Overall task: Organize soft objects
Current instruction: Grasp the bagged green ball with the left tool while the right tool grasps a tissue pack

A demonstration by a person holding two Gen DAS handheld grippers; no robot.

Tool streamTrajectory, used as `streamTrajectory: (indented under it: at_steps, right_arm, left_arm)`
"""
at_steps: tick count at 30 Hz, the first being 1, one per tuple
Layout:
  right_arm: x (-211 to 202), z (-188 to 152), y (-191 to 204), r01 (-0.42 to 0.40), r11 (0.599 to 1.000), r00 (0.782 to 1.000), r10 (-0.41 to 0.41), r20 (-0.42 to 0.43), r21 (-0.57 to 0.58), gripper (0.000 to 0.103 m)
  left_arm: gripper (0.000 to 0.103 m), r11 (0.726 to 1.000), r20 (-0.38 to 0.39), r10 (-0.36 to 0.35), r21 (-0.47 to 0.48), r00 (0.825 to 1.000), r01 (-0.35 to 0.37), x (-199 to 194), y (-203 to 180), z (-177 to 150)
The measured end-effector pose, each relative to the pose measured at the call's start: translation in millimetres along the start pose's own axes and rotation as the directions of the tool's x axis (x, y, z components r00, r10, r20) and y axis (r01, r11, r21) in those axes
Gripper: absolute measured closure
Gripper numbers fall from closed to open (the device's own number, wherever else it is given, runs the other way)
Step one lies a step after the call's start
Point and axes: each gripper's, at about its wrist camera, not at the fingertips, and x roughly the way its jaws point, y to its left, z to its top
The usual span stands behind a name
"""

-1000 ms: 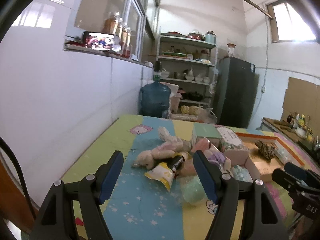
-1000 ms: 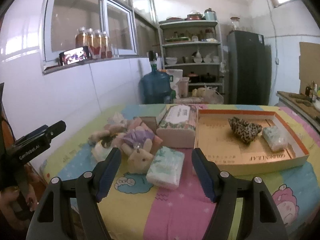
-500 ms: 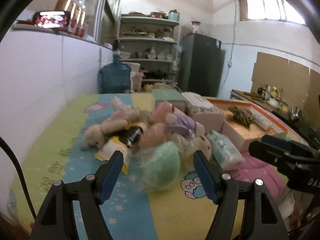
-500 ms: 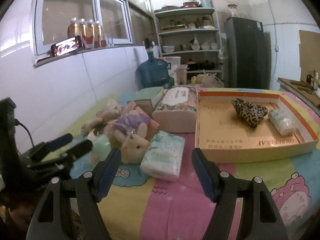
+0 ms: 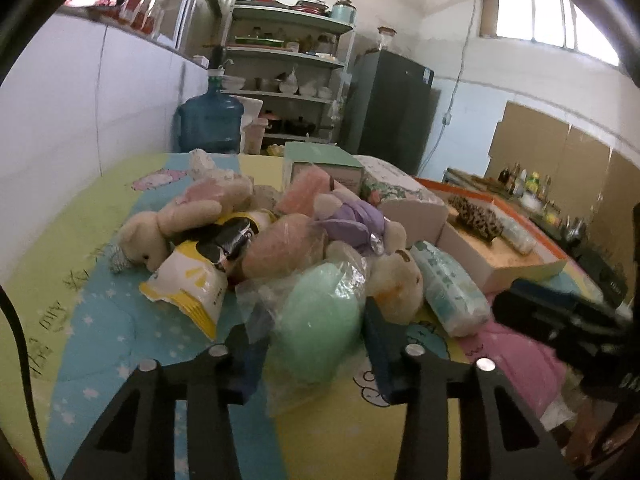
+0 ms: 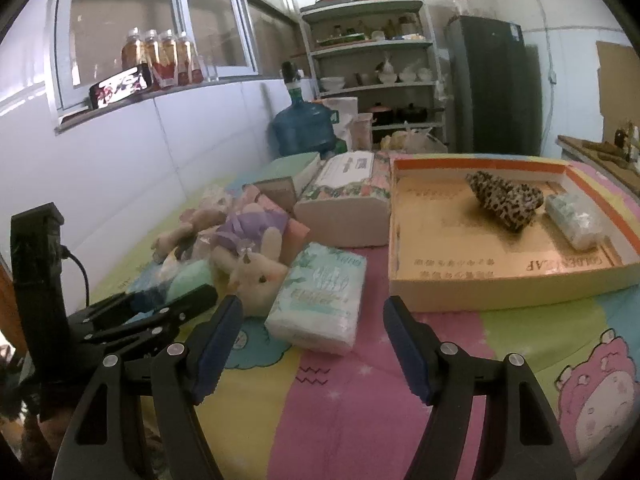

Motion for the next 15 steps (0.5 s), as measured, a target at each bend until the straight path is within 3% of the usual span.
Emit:
streamTrajectory:
  at_steps: [15]
  right_arm:
    - [38, -2, -10, -0.006, 0.990, 0.994, 0.022, -0.111, 0.138, 0.029]
  left_arm:
    - [0.061, 0.999, 0.129, -0.034, -0.023, 0.991, 0.038, -47, 3, -2]
